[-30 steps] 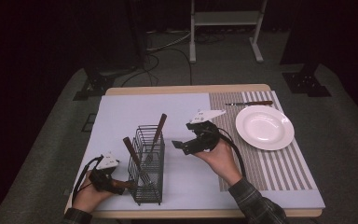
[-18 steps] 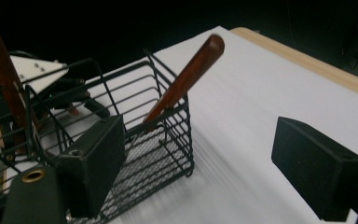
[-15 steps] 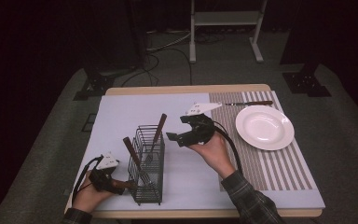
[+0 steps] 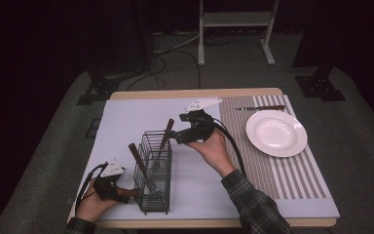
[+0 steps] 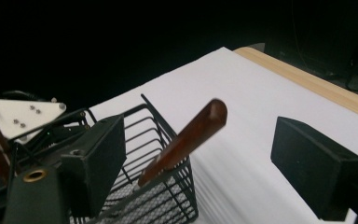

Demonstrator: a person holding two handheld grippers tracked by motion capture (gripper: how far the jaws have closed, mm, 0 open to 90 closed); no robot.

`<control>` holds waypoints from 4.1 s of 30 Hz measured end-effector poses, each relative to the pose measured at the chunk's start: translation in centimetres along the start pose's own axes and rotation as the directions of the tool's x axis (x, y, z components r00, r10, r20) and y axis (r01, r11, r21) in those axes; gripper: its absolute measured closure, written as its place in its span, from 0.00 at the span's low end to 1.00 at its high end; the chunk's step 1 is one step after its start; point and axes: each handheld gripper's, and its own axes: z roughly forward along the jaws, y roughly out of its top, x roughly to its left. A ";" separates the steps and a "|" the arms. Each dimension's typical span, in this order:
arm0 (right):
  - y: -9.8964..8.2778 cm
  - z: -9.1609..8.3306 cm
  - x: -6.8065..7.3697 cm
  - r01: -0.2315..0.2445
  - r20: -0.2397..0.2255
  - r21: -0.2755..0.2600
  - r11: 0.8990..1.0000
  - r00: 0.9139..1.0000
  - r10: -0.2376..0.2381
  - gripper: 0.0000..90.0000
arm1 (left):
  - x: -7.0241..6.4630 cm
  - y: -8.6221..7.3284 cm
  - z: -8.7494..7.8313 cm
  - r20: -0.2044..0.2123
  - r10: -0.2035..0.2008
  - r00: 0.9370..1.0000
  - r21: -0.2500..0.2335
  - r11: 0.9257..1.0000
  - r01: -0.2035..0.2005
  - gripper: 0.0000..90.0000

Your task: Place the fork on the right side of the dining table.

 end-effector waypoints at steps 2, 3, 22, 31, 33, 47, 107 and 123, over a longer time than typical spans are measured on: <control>0.1 0.1 -0.1 -0.001 -0.007 -0.002 1.000 1.000 0.001 0.22 | 0.0 0.0 0.0 0.000 0.000 1.000 0.000 1.000 0.000 0.00; 0.1 0.2 -0.1 -0.004 -0.015 -0.006 1.000 1.000 0.004 0.23 | 0.0 0.0 0.0 0.000 0.000 1.000 0.000 1.000 0.000 0.00; 0.3 1.6 -0.1 -0.030 -0.053 -0.001 1.000 0.998 0.030 0.60 | 0.0 0.0 0.0 0.000 0.000 1.000 0.000 1.000 0.000 0.00; 0.5 0.9 0.3 -0.014 -0.084 -0.027 1.000 0.996 0.012 0.75 | 0.0 0.0 0.0 0.000 0.000 1.000 0.000 1.000 0.000 0.00; 0.5 0.7 0.5 -0.009 -0.088 -0.028 1.000 0.996 0.006 0.76 | 0.0 0.0 0.0 0.000 0.000 1.000 0.000 1.000 0.000 0.00; 1.2 -0.1 1.2 -0.004 -0.218 -0.039 0.999 0.976 -0.005 0.87 | 0.0 0.0 0.0 0.001 0.002 1.000 0.004 1.000 -0.002 0.00; 6.3 -9.6 1.7 0.063 -0.139 -0.254 0.965 0.985 -0.101 0.89 | 0.0 0.0 0.0 -0.001 0.000 1.000 0.004 1.000 0.000 0.00; 5.6 -13.3 0.2 0.066 -0.054 -0.285 0.956 0.995 -0.085 0.89 | -0.1 0.0 0.0 -0.003 0.001 1.000 0.003 1.000 -0.001 0.00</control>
